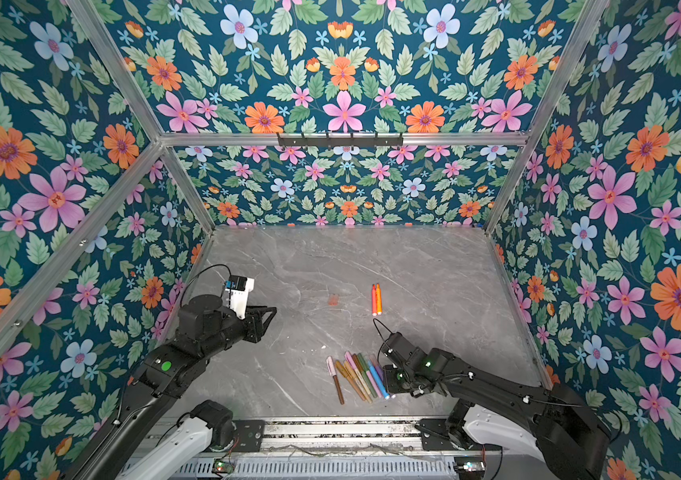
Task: Open the pen caps
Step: 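Open the right gripper and move it back over the marker row, then lower the right gripper onto the purple marker in the row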
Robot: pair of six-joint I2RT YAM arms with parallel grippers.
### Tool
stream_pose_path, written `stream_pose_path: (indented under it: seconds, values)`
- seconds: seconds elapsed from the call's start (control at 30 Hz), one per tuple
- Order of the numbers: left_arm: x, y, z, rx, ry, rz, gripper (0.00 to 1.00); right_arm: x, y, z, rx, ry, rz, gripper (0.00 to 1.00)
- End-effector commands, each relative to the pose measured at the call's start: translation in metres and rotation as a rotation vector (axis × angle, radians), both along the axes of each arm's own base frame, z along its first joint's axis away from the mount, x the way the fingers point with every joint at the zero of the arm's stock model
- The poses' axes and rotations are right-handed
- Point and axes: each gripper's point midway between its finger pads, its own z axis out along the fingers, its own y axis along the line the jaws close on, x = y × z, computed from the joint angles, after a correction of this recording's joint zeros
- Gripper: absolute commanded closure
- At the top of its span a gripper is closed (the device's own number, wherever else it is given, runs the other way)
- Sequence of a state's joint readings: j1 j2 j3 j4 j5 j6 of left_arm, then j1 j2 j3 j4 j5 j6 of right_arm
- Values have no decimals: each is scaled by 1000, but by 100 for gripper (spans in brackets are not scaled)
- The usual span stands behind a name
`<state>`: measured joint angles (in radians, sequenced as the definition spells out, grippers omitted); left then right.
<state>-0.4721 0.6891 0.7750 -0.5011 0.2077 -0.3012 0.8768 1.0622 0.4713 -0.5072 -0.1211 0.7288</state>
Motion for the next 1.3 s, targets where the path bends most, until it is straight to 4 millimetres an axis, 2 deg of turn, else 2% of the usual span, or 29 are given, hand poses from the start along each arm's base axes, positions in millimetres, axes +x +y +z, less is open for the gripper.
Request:
stream_pose_path:
  seconds: [0.0, 0.17, 0.27, 0.37, 0.43, 0.57, 0.67, 0.97, 1.17, 1.27]
  values:
    - [3, -1, 7, -5, -31, -5, 64, 2, -13, -3, -75, -8, -31, 73]
    - [3, -1, 9, -12, -31, 3, 62, 1, -22, -5, -120, -7, -55, 74]
    - [6, -3, 22, -64, -29, 22, 61, 2, -23, -4, -118, -9, -65, 74]
    - [8, -18, 41, -169, -38, -18, 60, 2, -19, -1, -98, -13, -63, 74]
    - [11, -24, 46, -205, -44, -32, 60, 3, -15, 2, -68, -23, -56, 74]
    - [17, -31, 42, -223, -31, -44, 60, 1, -5, 7, -1, -36, -35, 74]
    - [19, -35, 36, -236, -21, -56, 60, -2, -6, 4, -3, -25, -33, 73]
    - [19, -33, 10, -219, 15, -39, 58, -5, -9, -5, -65, -6, -25, 73]
    - [24, -18, 4, -173, 20, 47, 55, -1, -19, -7, -146, -4, -55, 73]
    - [23, -19, 7, -178, 14, 38, 55, 1, -23, -6, -168, -13, -70, 73]
